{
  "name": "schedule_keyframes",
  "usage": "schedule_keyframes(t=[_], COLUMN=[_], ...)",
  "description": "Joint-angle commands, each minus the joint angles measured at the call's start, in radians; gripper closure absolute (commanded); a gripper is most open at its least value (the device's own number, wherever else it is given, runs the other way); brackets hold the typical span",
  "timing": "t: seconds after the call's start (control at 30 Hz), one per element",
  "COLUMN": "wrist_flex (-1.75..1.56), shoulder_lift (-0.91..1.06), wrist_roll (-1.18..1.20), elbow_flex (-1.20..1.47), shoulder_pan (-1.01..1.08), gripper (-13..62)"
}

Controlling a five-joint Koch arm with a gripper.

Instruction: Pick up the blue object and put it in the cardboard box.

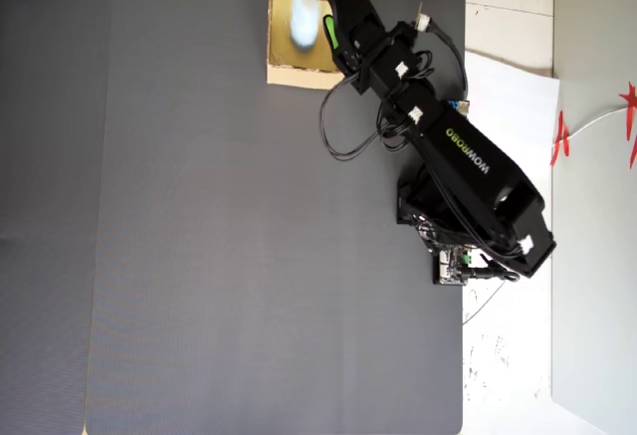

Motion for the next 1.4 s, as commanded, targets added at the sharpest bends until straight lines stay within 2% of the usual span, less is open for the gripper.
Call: schedule_keyframes(t=[0.0, 0.23, 0.47, 0.9, 1.37], wrist_flex=[-0.012, -0.032, -0.066, -0.071, -0.1], shoulder_lift=[0.037, 0.13, 0.239, 0.425, 0.425], wrist_roll=[0.014, 0.046, 0.153, 0.273, 0.27], elbow_flex=[-0.038, 0.014, 0.117, 0.385, 0.695], shoulder_pan=[-0.011, -0.147, -0.387, -0.787, -0.827], gripper=[23.9, 23.6, 17.2, 14.2, 14.5])
